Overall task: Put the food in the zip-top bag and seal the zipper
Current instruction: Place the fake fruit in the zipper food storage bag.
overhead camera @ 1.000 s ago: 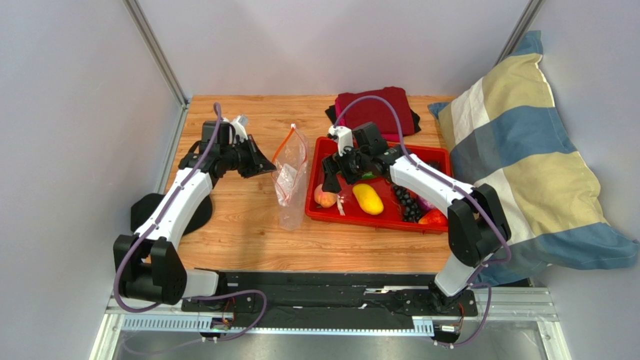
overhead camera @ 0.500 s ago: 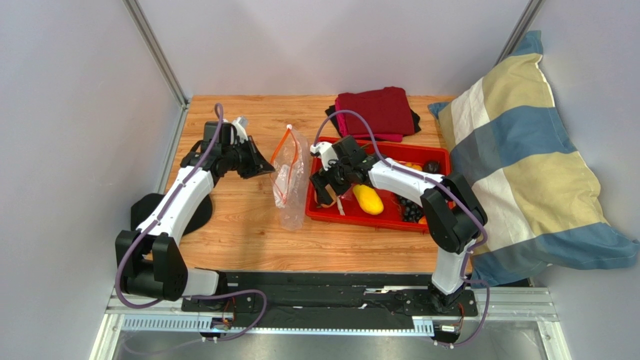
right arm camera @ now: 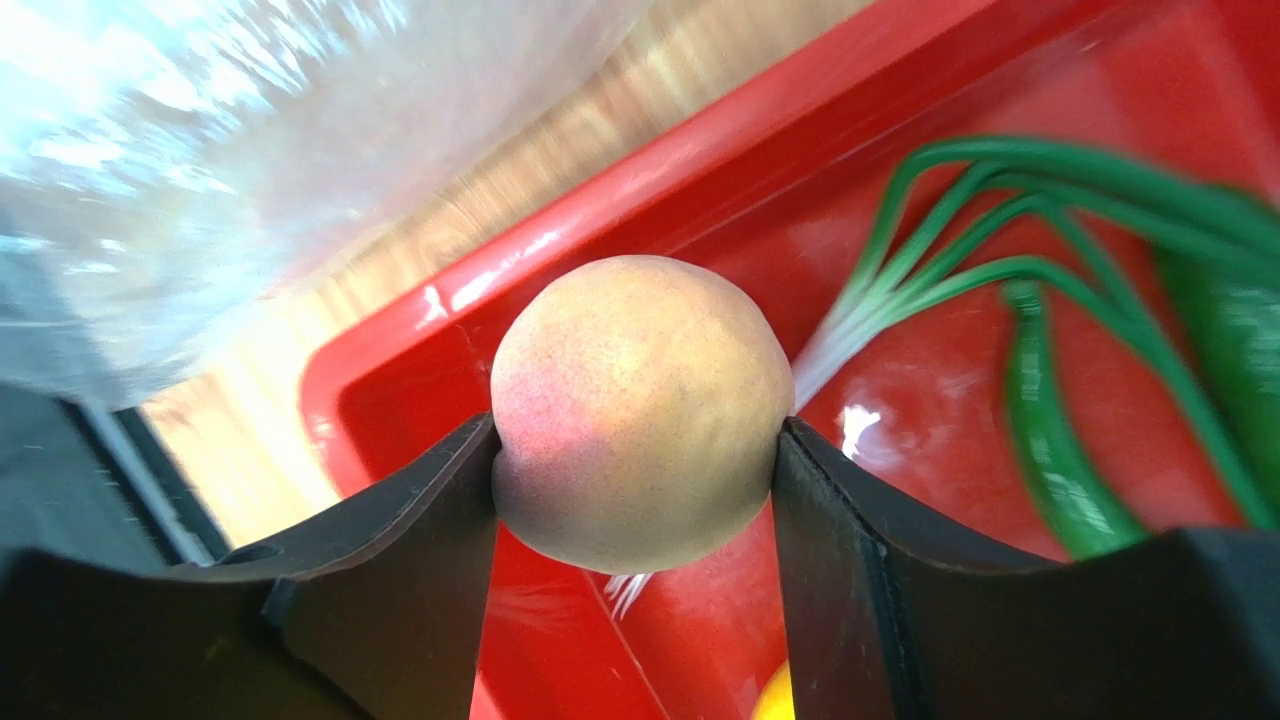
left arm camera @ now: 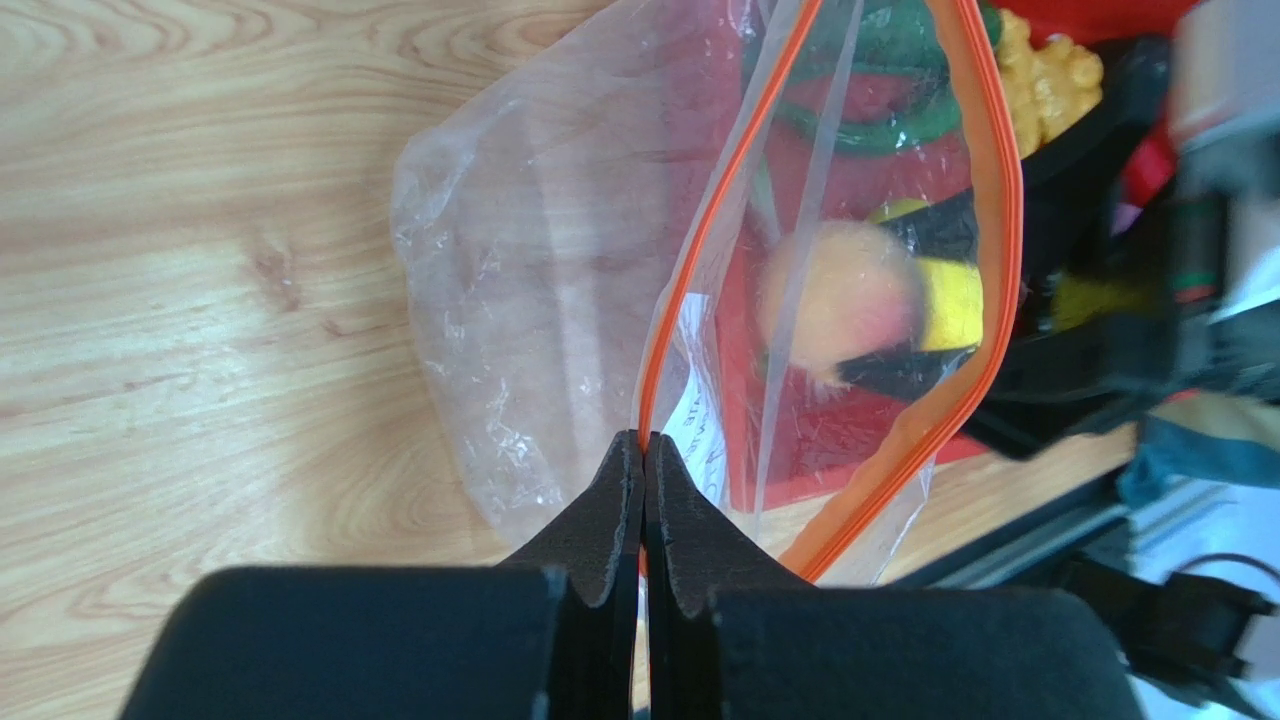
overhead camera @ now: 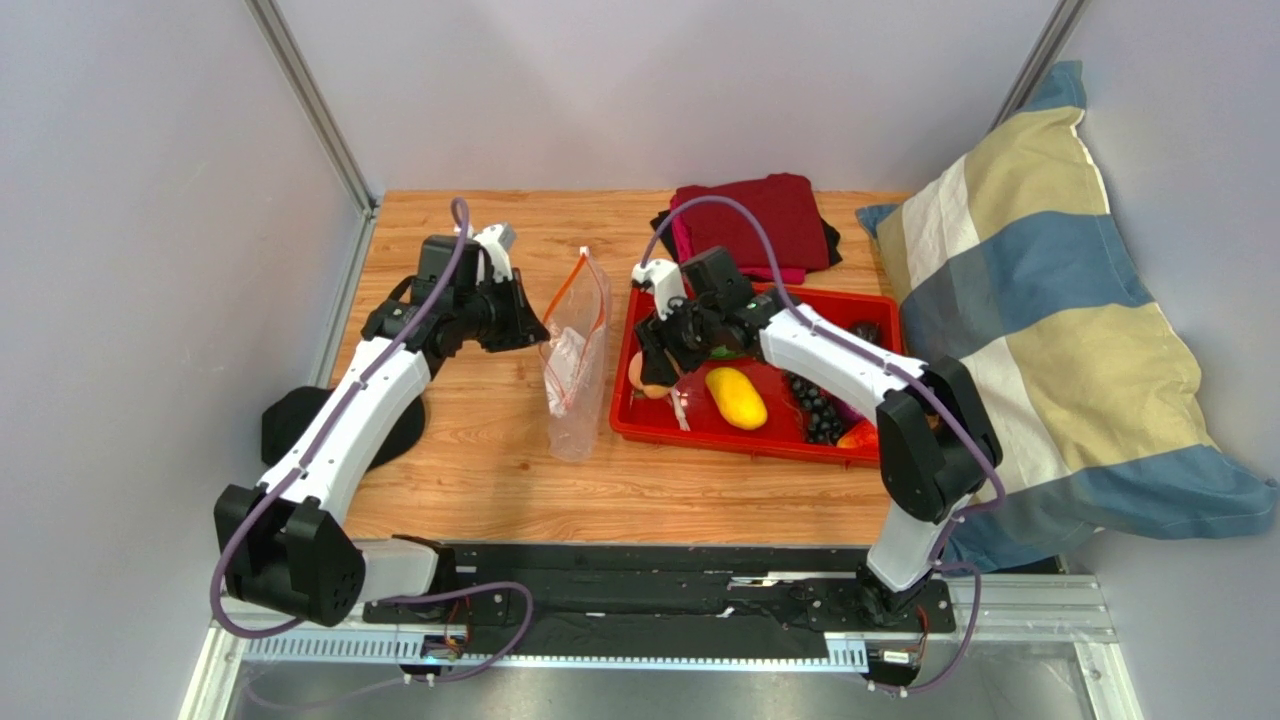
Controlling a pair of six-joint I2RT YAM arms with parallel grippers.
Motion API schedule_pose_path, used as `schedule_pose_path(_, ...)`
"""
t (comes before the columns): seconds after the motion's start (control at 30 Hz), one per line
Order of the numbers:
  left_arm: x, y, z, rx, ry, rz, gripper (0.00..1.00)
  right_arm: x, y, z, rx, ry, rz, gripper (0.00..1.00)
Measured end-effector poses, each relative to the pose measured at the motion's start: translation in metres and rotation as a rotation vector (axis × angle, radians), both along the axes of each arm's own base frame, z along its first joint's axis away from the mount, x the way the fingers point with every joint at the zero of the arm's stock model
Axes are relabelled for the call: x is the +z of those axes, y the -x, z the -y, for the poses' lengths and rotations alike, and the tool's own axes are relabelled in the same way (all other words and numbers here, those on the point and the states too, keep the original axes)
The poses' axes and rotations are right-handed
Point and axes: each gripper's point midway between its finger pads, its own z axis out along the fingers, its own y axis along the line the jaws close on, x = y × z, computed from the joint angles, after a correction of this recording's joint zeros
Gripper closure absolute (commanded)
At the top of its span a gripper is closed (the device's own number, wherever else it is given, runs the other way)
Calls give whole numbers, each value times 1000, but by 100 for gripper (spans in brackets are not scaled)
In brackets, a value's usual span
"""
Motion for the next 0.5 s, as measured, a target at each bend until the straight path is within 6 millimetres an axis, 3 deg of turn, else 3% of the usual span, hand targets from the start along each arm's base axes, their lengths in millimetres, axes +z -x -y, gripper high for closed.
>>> schedule_pose_path(0.17,3,4,4,-38,-113,59,100,51,-10,13,-18,-108,15,76)
schedule_pose_path(0.3,-2,6,8,-64,-179,56,100,111,-10,21,-10,-228,62,76)
schedule_pose_path(0.5,-6,3,18,-94,-196,37,100,206,-1,-5,42,-463,115,79)
